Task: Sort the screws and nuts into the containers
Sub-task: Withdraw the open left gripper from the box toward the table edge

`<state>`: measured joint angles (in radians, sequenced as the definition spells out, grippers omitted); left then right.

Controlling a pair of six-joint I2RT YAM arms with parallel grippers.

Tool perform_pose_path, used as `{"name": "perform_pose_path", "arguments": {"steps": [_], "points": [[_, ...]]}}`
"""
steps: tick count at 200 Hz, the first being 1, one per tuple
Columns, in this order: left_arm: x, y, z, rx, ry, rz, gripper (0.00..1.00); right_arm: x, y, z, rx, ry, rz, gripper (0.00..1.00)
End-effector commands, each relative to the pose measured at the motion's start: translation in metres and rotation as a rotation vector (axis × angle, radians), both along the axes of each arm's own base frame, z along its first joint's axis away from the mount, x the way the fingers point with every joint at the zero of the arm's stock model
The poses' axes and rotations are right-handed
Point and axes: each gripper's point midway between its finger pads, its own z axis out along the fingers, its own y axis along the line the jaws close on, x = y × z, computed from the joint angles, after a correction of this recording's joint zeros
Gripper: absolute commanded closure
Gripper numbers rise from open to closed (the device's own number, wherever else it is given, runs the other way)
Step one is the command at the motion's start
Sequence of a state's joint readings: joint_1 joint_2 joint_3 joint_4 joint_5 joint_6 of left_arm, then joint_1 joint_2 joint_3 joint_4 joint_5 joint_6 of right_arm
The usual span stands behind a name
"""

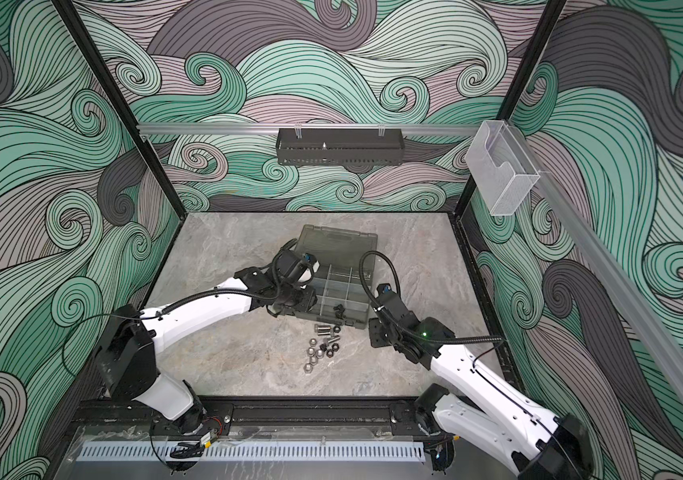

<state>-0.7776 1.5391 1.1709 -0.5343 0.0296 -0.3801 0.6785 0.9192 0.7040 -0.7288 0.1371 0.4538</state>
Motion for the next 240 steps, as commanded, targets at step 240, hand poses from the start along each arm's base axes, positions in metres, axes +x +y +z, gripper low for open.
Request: {"name": "perform_pose_path", "arguments": {"steps": [240], "points": [[-0.054, 0.120, -0.021, -0.044, -0.026, 0.335, 0.66, -0.008, 0.050, -0.029, 0.012, 0.098, 0.082, 0.57]]}}
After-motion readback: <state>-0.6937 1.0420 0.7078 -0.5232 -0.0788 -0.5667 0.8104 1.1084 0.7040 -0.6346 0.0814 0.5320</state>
